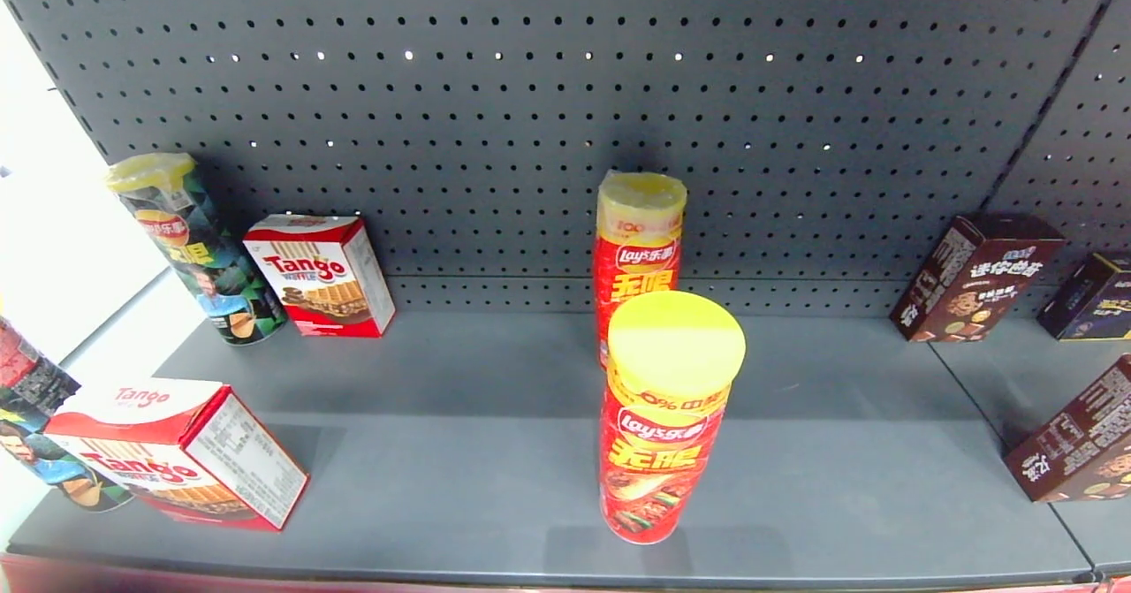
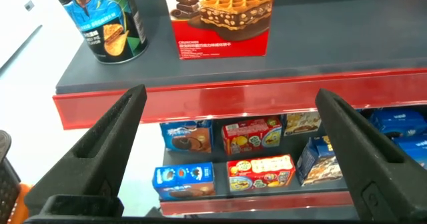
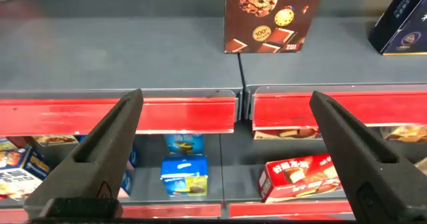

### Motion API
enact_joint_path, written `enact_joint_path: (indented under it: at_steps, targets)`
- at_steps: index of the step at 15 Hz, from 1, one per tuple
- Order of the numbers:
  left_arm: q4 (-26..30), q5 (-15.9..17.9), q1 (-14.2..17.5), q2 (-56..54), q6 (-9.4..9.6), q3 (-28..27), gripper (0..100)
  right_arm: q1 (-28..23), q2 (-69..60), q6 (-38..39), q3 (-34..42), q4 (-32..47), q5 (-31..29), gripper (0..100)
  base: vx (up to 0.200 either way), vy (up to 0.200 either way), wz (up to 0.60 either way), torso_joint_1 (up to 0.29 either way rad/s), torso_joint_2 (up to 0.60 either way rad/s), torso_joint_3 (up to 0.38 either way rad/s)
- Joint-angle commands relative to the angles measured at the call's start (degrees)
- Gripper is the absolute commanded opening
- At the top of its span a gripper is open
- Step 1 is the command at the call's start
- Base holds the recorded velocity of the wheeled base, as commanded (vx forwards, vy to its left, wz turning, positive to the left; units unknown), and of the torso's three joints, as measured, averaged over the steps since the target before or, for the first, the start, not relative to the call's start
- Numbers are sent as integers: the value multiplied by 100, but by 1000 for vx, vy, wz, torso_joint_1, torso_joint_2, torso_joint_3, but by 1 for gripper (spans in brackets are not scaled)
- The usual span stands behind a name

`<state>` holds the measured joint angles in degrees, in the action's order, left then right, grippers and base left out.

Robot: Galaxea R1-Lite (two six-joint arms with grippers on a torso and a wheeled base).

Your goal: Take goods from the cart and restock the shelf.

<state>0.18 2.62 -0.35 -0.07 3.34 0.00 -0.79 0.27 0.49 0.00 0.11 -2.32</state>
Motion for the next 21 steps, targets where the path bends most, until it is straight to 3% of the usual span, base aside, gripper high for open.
enact_joint_path:
  at_steps: [1, 3, 6, 9, 19, 21]
  targets:
    - [-1, 63, 0, 7, 35, 0, 100, 0, -9, 30, 0, -2, -6, 100, 0, 0, 0, 0, 0, 0]
    - [-1, 116, 0, 7, 97, 0, 100, 0, 0, -14, 0, -2, 29, 100, 0, 0, 0, 0, 0, 0]
    - [-1, 10, 0, 7, 35, 0, 100, 0, 0, -84, 0, -2, 100, 100, 0, -133, 0, 2, 2, 0]
    - [-1, 2, 0, 7, -211, 0, 100, 0, 0, -93, 0, -2, 100, 100, 0, 0, 0, 0, 0, 0]
    - [-1, 2, 0, 7, -220, 0, 100, 0, 0, -93, 0, -2, 100, 100, 0, 0, 0, 0, 0, 0]
    - [-1, 28, 0, 7, -185, 0, 100, 0, 0, -93, 0, -2, 100, 100, -200, 0, 0, 0, -2, 2]
